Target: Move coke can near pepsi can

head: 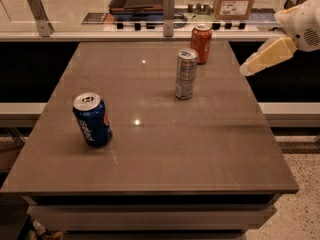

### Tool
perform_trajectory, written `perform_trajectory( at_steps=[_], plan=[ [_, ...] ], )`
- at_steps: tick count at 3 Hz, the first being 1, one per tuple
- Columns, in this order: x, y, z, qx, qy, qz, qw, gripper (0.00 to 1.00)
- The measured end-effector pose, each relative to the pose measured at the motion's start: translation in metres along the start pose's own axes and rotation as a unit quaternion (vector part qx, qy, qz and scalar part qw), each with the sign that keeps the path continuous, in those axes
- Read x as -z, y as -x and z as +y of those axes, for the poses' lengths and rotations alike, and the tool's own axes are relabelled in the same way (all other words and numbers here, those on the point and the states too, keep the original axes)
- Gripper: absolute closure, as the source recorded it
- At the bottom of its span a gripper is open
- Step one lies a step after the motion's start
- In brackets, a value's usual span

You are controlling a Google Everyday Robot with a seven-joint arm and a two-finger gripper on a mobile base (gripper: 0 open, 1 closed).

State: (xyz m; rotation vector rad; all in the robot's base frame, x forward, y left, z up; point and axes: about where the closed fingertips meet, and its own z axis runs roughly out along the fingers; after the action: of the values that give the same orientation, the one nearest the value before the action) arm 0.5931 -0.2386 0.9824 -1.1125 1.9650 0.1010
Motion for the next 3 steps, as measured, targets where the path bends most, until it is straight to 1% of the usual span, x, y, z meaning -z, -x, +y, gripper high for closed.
perform_trajectory(
  at_steps=[1,2,3],
  plan=[
    [-0.024,-0.002,-0.022,-0.044,-0.012,-0.023,0.9987,0.0],
    [-0.042,-0.005,-0.036,-0.077,-0.02,-0.039,0.9961,0.0],
    [-0.06,-0.005,-0.044,-0.104,-0.031,-0.047,0.993,0.0]
  ],
)
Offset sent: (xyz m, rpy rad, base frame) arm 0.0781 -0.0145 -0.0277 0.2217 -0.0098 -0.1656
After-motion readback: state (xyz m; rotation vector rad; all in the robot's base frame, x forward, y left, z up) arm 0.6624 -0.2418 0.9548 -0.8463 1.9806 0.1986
